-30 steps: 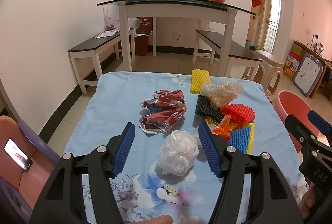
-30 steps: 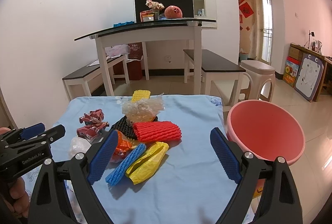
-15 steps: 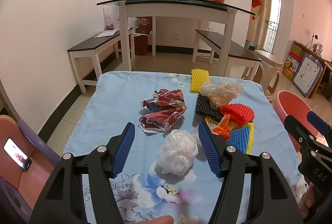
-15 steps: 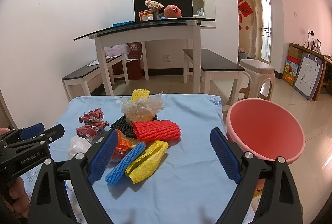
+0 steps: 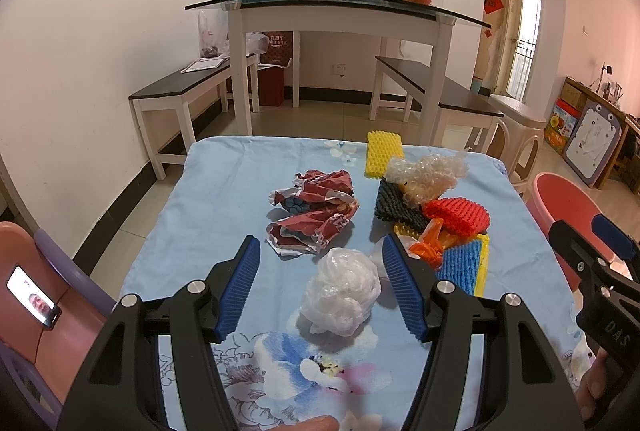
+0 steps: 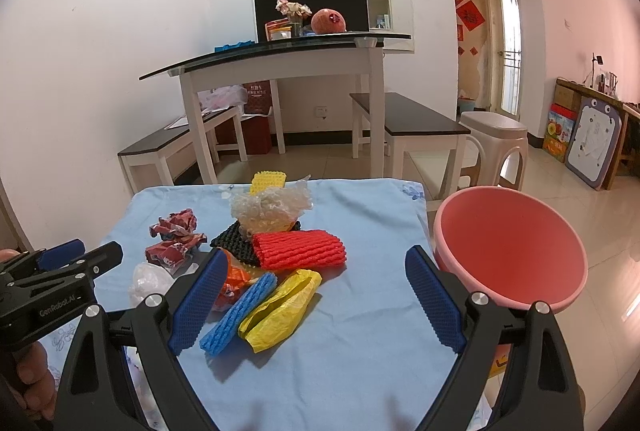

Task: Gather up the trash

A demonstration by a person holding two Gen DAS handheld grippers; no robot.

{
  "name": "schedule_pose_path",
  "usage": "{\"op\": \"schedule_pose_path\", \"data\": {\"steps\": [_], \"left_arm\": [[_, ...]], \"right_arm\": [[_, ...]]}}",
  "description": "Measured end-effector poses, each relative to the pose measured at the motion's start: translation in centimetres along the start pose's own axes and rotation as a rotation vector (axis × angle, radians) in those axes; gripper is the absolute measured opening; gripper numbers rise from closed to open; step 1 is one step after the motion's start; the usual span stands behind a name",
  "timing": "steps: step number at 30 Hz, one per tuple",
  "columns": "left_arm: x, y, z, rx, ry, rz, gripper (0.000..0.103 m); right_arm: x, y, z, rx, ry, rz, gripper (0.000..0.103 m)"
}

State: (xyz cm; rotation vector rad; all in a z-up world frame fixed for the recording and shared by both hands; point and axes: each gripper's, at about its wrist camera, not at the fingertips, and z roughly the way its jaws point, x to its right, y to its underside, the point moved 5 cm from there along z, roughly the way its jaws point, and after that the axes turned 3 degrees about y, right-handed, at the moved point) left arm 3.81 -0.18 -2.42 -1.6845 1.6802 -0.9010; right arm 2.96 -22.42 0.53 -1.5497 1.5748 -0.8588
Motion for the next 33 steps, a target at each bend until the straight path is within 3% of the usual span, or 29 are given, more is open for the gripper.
{"op": "schedule_pose_path", "data": {"steps": [9,17,20,29,33], "left_arm": [[0.5,0.5,-0.2,0.004,0.014,0.002,0.064],[-1.7,0.7,-0.8,0.043,0.083,-0.019,0.064],[-2.7,1.0,-1.1,0.037,0.117,-0.02,0.064],[-2.7,3.1,-0.3,-0.046,0.242,-0.036,0.064],[-1.3,3.7,1.7,-0.091,0.219,0.008,0.064]], "right_arm": [[0.1,0.0,0.0,-0.002,-0.001,0.0,0.089],[-0.2,0.8,0.5,-0.027,-0.012,-0.003,0.088],[-0.7,1.3,0.8,-0.043,-0.031,-0.014,0.084],[-1.7,2.3,1.8,-0.108,-0.088,-0.026,0.069],[-1.4,2.5,1.9,-0.129,-0.104,-0.014,0.067]]}}
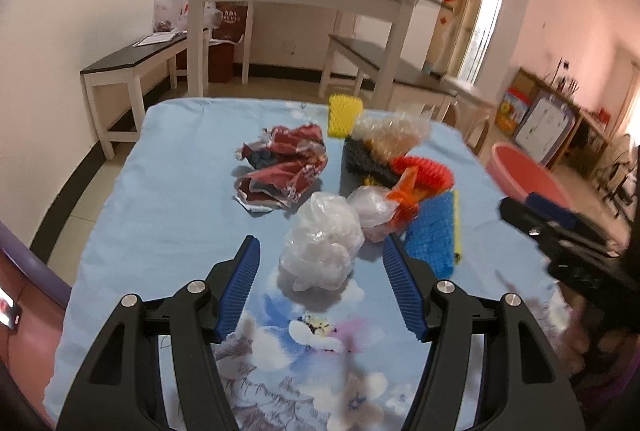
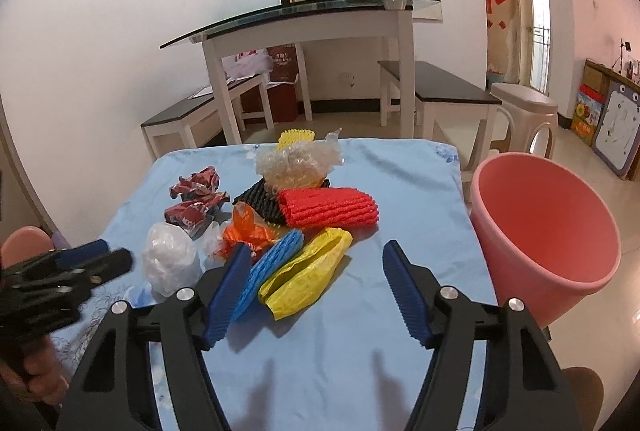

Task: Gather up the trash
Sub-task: 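Grasp the white plastic bag with the left tool while the right tool grasps the blue foam net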

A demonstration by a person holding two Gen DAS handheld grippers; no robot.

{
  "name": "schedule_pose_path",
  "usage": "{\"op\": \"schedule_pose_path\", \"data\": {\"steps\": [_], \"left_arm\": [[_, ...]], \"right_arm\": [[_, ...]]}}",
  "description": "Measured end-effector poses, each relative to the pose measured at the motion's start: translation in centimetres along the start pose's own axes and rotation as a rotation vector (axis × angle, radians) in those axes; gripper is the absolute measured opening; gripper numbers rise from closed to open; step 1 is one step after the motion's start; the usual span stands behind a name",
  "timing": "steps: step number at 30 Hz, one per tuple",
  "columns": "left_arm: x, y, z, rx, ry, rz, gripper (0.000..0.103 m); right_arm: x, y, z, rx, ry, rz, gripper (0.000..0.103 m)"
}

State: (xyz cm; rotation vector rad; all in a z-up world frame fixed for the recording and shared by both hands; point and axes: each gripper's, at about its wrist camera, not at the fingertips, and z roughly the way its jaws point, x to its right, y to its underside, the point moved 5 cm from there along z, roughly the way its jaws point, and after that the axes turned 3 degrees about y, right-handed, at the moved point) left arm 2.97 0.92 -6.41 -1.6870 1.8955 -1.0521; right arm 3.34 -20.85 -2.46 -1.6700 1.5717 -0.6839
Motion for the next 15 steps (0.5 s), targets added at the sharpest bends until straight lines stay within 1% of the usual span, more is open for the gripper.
{"op": "schedule_pose_path", "data": {"steps": [4,6,7,8,9,10,11,13,15], "left_arm": [[0.0,-0.1,1.9,-0.037,-0.017,0.008,0.064],[-0.1,0.0,2.3,-0.051,-0.017,0.023,0.064],[-0.1,0.2,2.5,-0.057,-0.02,0.034,0.063],[0.0,0.3,2.8,-0.064,-0.018,0.043,0.048],[0.0,0.5,3.2,-0.08,-0.01,0.047,0.038],[-0.2,0.8,3.5,-0.094,-0.006,0.04,0.034],[-0.3,0.9,3.7,-0.099,-0.001,0.031,0.028],[-0.7,1.0,3.7,-0.095,0.013,0.013,0.025],[-0.9,0.9,3.3,-0.085,0.021,0.008,0.022]], "right_arm": [[0.3,0.5,0.1,-0.03,-0.032,0.022,0.067],[0.6,0.9,0.5,-0.052,-0.038,0.037,0.065],[0.7,1.0,0.6,-0.063,-0.04,0.044,0.064],[0.8,1.2,0.8,-0.077,-0.048,0.057,0.061],[0.8,1.2,0.9,-0.089,-0.061,0.071,0.059],[0.6,1.2,1.0,-0.097,-0.08,0.081,0.058],[0.4,1.2,1.0,-0.101,-0.096,0.086,0.058],[-0.8,1.2,1.1,-0.111,-0.137,0.072,0.058],[-1.8,1.4,1.3,-0.133,-0.163,0.052,0.051]]}}
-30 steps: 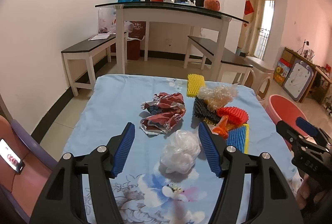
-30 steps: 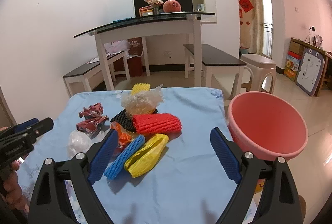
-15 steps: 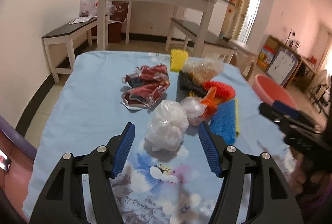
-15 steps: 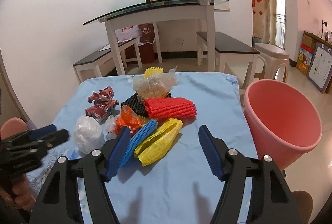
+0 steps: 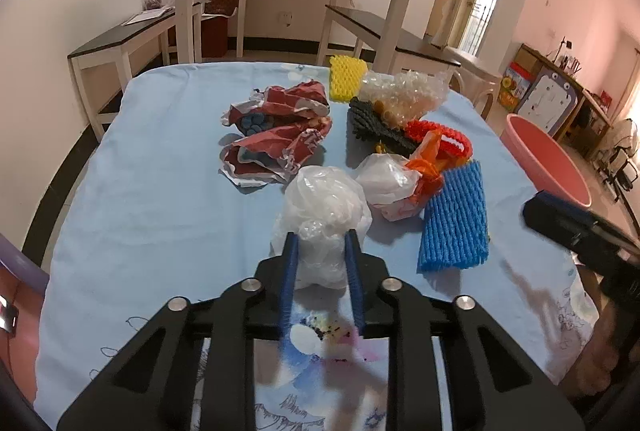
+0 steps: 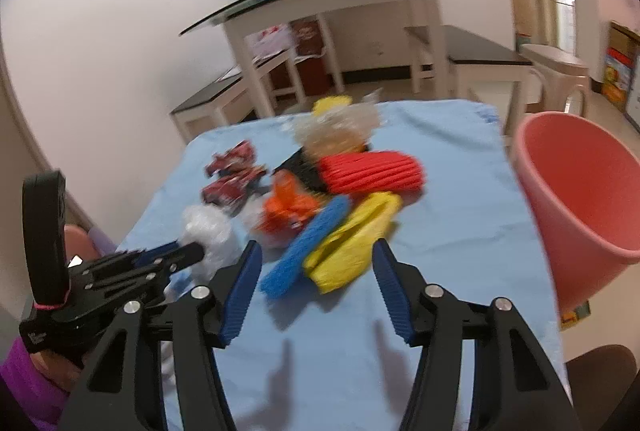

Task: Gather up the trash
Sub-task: 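Grasp the white plastic bag with the left tool while the right tool grasps the blue foam net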

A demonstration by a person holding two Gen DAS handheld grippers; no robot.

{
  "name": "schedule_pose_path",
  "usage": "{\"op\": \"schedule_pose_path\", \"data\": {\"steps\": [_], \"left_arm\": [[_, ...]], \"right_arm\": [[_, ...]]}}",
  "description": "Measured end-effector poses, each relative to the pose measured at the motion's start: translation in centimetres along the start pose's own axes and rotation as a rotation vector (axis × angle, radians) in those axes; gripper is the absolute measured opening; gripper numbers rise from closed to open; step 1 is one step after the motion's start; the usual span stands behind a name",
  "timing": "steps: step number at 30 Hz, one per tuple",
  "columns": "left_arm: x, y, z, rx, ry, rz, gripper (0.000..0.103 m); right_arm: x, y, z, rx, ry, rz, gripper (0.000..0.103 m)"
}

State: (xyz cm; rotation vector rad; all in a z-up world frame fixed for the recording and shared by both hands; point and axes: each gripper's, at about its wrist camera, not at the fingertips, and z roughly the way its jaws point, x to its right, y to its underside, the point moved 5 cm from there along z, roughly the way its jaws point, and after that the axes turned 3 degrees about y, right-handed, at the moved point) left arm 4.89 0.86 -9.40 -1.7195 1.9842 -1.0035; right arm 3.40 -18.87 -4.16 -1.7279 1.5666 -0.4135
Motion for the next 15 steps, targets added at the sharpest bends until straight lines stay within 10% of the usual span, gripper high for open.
{"op": "schedule_pose_path", "data": {"steps": [12,15], "left_arm": [[-1.7,-0.2,-2.4,0.053,0.014,-0.061,0.021],[-1.5,-0.3,-2.7,0.058,0.014,-0.062,0.021]], "right_arm": [[-2.6,1.5,3.6,-0.16,-0.037,0.003,0.037],[-1.9,1.5,4.5,-0.189,-0.035,0.049,0.009]]}}
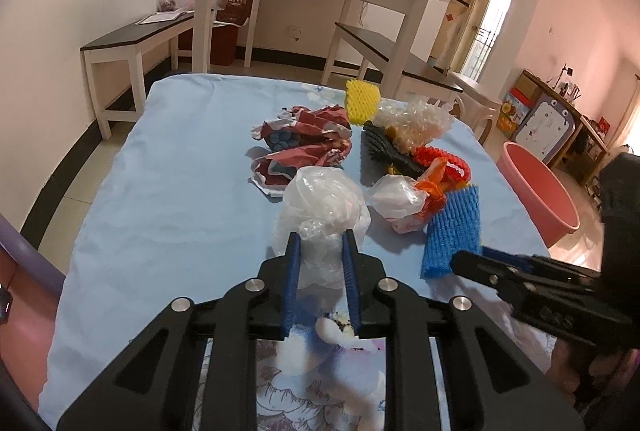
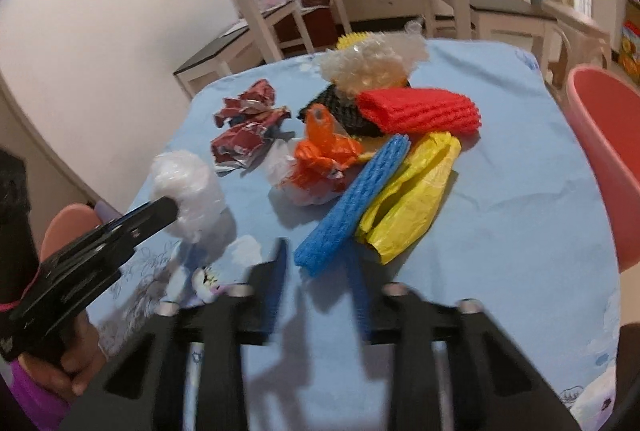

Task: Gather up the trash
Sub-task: 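Grasp the white plastic bag with the left tool while the right tool grasps the blue foam net, then carry both items over the pink bucket and open both tools to drop them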

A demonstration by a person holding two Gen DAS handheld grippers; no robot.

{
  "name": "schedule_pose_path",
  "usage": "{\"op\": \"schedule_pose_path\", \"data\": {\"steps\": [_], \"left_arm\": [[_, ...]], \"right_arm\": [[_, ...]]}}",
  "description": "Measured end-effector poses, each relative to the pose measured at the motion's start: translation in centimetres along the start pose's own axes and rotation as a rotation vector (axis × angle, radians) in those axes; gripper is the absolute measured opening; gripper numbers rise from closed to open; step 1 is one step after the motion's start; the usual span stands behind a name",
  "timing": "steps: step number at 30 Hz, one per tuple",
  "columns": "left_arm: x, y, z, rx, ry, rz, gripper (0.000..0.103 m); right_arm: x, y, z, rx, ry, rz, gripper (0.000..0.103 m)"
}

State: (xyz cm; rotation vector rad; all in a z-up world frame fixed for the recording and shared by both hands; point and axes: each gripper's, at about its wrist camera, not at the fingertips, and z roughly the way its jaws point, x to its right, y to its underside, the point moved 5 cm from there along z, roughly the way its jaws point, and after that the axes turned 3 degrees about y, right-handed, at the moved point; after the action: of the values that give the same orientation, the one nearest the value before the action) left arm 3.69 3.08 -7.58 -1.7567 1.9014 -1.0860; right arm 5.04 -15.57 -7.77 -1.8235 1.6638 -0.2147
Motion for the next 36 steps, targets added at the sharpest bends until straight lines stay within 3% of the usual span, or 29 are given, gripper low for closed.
{"op": "schedule_pose_path", "data": {"steps": [6,11,16,28,36], "left_arm": [[0.6,-0.6,-1.4,0.031,0.0,0.017,0.021],[1.7,-1.2,-2.7,0.07,0.015,0.027,0.021],[4.4,-2.4,-3.6,0.105,0.046,0.045,0.021],[16.9,-5.8,-1.5,0.125,0.217,0.161,0.021],[25.6,-7.2,3.7,0.054,0.321,0.224,0.021]], "right_arm": [[0.0,0.7,-0.8,-0.013,-0.054,-0.026,0.005],[-1.2,0.7,-3.7,0.064,-0.103,-0.106,0.005],[0.3,-0.6,-6.9,0.168,-0.081,-0.101,0.005],[14.0,-4.1,-13.7,0.329,0.175,0.097,0.005],[22.0,-4.8,-14.2,0.306,0.277,0.203,0.005]]}}
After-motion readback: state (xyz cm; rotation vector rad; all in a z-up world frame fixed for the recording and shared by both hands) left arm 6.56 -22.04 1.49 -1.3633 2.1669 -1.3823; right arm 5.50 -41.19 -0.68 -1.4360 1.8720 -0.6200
